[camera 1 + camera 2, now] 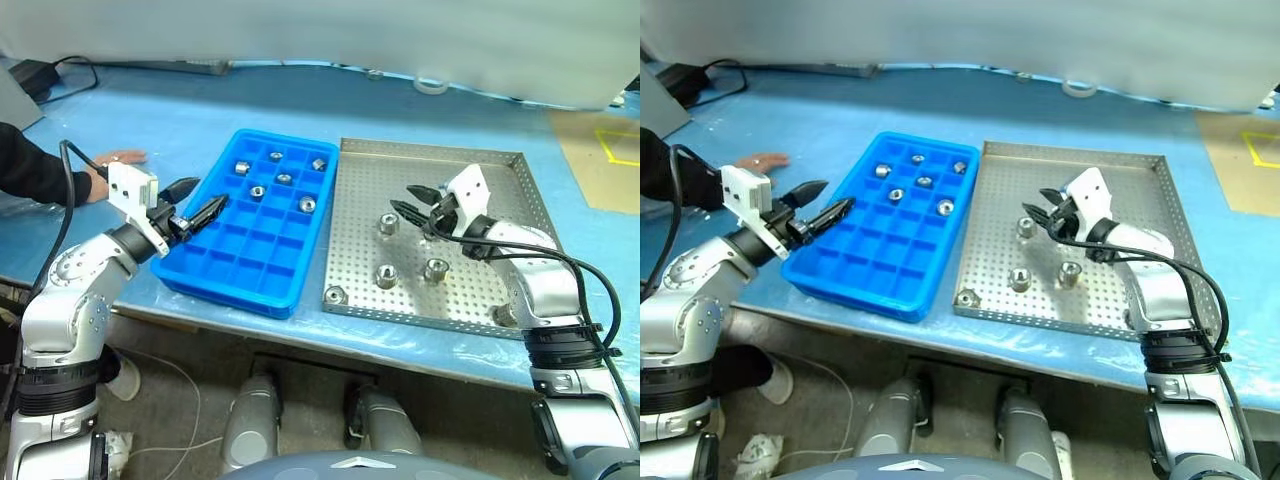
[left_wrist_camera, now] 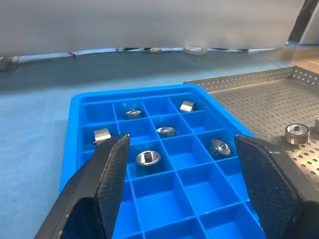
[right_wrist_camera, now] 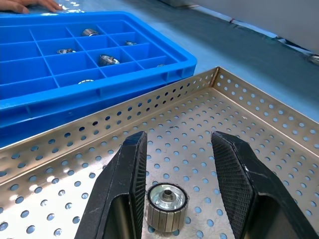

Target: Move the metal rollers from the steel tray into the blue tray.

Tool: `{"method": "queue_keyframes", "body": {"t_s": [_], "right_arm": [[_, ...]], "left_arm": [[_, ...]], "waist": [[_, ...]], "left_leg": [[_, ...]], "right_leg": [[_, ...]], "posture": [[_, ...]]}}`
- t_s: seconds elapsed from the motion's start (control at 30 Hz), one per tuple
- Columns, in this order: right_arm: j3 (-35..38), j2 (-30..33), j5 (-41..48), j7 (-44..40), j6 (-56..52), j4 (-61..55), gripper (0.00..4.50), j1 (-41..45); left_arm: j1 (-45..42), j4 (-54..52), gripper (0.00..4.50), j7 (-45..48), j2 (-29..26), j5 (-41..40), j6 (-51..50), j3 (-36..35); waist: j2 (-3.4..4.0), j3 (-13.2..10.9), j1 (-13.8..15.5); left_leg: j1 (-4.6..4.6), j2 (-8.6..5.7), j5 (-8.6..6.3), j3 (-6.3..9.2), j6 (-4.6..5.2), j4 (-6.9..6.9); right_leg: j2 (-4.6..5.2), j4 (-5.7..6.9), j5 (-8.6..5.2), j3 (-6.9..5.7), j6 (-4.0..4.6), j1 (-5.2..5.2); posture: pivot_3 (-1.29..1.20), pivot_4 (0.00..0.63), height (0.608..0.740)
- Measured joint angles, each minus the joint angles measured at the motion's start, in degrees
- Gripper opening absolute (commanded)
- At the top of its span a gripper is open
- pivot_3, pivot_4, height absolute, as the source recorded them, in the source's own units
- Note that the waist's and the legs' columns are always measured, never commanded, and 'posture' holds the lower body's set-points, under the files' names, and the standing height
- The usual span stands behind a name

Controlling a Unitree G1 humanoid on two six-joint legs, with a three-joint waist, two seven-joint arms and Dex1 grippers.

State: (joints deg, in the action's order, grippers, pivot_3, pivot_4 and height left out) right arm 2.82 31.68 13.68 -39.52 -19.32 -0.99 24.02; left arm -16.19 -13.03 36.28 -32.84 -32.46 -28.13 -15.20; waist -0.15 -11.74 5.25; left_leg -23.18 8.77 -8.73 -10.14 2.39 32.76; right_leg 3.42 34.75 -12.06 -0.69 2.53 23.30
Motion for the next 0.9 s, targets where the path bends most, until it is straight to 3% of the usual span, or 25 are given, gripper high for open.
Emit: {"method": "queue_keyframes", "body": {"t_s": [0.9], "right_arm": [[4.0,1.9,0.2,3.1,-2.9,-6.8,2.07,-5.1]], "left_arm": [[-6.6,8.0,3.58,4.2,1.5,1.9,1.7,4.7]], "waist": [[0.0,0.0,-1.6]], "left_leg": [[0.01,0.0,0.0,-0.01,0.0,0.0]], "right_leg": [[0.0,0.0,0.0,0.0,0.0,0.0]], "posture": [[-0.13,0.15,0.74]]}}
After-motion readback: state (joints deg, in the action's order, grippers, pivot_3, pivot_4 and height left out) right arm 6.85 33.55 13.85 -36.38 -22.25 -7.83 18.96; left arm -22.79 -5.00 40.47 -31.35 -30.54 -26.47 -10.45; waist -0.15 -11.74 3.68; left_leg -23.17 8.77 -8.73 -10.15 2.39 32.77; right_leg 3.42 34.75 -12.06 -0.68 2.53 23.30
